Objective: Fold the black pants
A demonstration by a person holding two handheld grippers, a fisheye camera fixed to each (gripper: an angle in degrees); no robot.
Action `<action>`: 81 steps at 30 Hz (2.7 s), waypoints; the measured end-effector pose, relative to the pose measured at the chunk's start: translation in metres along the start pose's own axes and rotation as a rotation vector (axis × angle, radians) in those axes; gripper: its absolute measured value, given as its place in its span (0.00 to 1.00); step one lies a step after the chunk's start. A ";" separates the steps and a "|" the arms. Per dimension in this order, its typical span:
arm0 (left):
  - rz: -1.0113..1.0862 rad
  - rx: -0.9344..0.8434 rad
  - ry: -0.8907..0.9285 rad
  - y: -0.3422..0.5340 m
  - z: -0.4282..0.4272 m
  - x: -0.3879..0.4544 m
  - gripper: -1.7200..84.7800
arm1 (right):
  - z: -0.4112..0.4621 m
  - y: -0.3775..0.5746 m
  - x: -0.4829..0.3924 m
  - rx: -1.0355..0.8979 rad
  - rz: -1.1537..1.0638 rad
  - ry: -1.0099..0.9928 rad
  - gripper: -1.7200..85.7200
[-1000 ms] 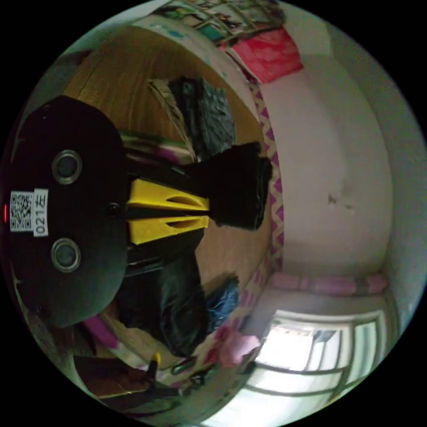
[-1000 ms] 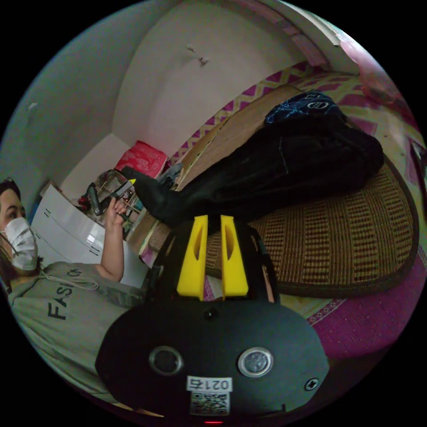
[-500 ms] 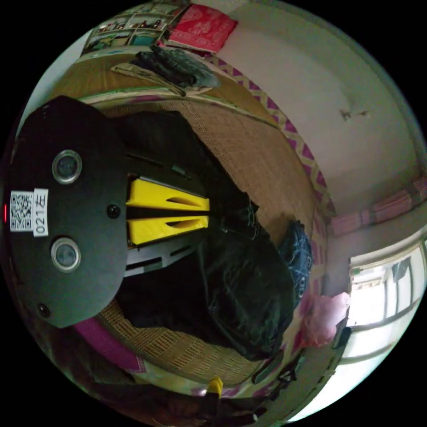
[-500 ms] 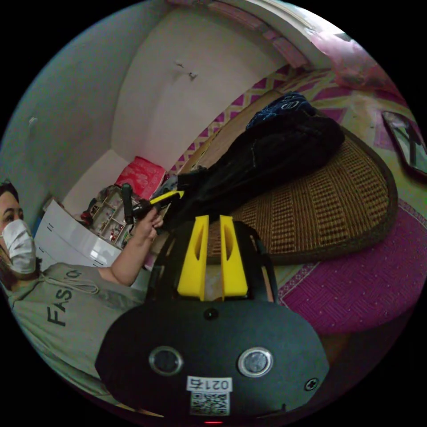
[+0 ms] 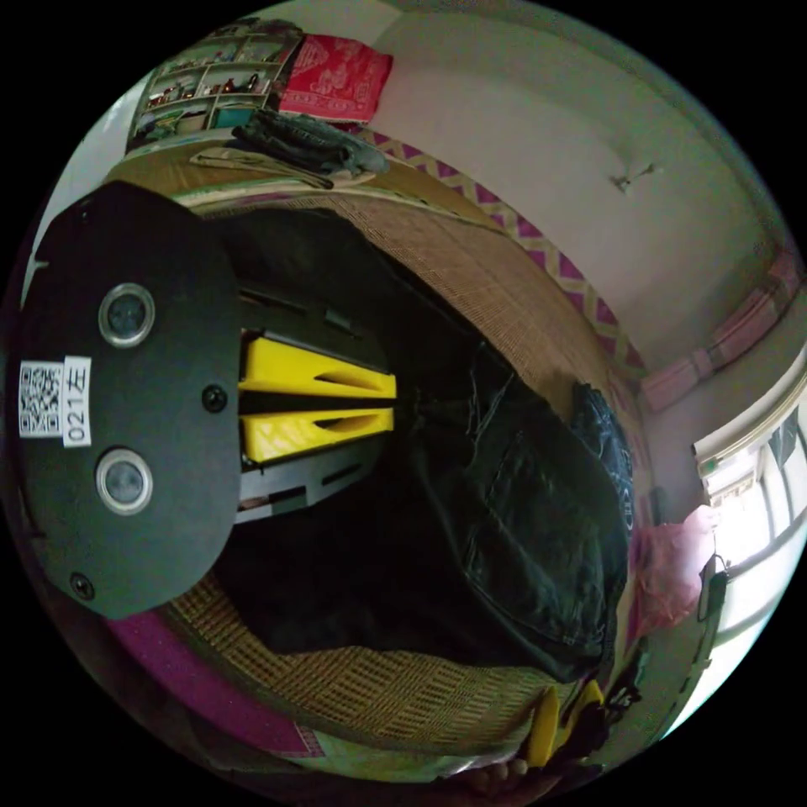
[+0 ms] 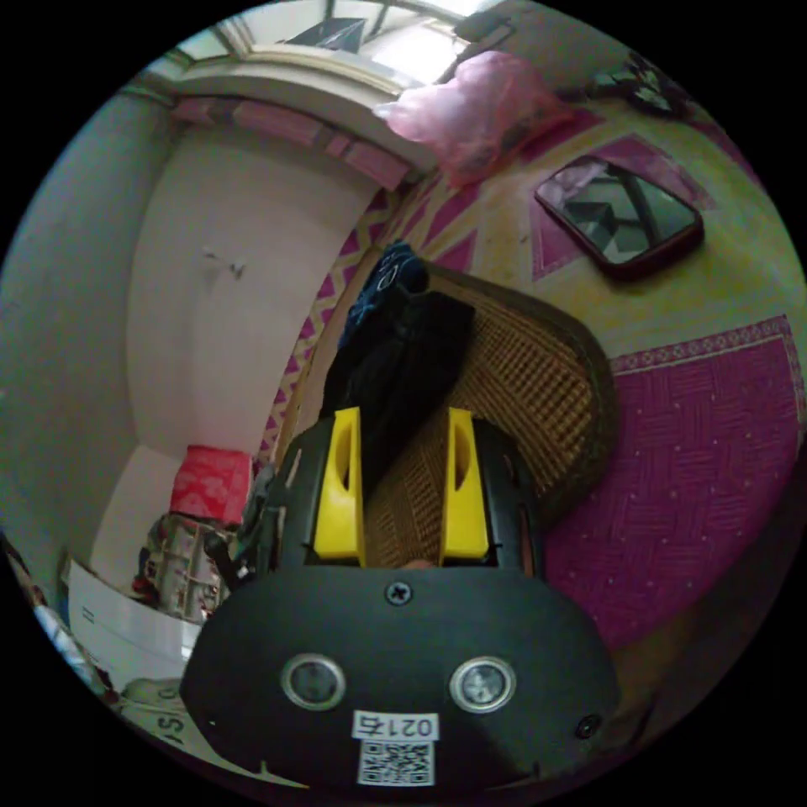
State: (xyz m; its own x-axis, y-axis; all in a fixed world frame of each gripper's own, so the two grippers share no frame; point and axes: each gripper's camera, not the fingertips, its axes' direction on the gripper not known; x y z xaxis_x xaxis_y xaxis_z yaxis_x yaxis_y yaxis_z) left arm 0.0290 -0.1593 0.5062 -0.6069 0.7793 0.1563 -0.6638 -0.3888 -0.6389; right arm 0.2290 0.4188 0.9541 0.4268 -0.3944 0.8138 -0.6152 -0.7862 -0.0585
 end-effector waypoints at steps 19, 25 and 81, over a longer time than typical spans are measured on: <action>-0.597 0.232 0.573 0.189 -0.015 -0.241 0.01 | 0.101 0.075 -0.377 0.106 -0.797 0.182 0.07; -0.773 0.203 0.528 0.284 -0.014 -0.313 0.01 | 0.255 0.277 -0.517 -0.066 -1.369 0.218 0.06; -0.857 0.327 0.890 0.411 0.034 -0.781 0.08 | 0.462 -0.041 -0.411 -0.781 -0.718 -0.359 0.09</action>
State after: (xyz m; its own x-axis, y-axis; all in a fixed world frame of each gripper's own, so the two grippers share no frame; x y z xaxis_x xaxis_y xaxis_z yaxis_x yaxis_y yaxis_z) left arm 0.2157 -0.9440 0.1473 0.4837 0.8491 -0.2123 -0.8488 0.3959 -0.3505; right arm 0.3851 0.3935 0.3546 0.9390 -0.1829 0.2913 -0.3426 -0.4225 0.8391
